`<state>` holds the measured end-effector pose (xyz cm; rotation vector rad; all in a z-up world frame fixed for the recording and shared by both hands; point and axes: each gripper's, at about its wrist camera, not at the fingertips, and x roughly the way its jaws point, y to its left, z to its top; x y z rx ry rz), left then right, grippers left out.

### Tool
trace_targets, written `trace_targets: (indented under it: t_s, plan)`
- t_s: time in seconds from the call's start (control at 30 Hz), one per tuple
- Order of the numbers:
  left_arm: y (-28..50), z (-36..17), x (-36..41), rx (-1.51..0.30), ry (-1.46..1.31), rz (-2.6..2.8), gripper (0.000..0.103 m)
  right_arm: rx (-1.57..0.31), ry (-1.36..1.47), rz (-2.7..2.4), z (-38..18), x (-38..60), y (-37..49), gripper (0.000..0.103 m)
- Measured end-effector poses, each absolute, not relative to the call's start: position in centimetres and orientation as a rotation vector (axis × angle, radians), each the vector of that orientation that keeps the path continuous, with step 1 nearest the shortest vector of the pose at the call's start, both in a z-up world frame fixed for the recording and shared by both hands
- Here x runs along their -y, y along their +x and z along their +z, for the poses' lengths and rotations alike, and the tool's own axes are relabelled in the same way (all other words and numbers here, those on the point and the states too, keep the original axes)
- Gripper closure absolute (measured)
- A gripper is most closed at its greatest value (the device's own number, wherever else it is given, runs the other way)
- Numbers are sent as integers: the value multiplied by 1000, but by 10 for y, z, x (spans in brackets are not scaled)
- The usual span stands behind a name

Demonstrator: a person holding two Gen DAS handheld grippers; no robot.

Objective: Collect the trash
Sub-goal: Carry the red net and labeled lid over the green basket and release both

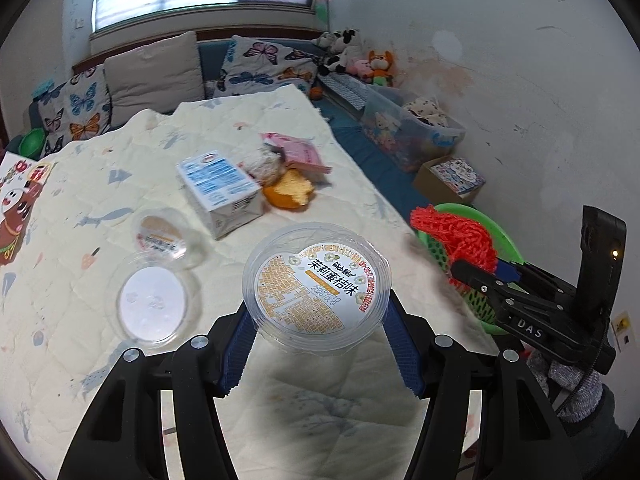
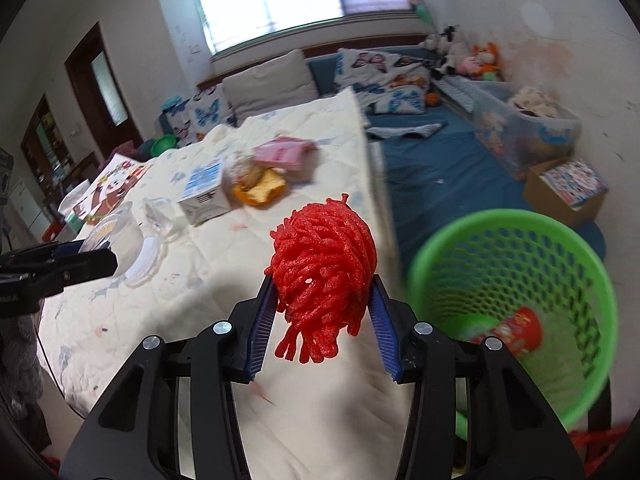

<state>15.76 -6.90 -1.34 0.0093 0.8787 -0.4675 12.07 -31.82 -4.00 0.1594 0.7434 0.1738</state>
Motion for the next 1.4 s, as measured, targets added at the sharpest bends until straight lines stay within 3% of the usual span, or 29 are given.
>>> trace_targets:
  t_s: [0.33, 0.67, 0.77, 1.4]
  plan:
    - [154, -7, 135, -872, 70, -564, 44, -751, 204, -4, -49, 399, 80, 56]
    - [155, -5, 189, -879, 129, -618, 44, -783, 264, -137, -71, 458, 66, 49]
    - [157, -6, 205, -883, 147, -633, 44, -785, 283, -153, -76, 467, 64, 41]
    - [174, -32, 294, -929, 228, -706, 43, -740, 305, -141, -67, 473, 31, 33]
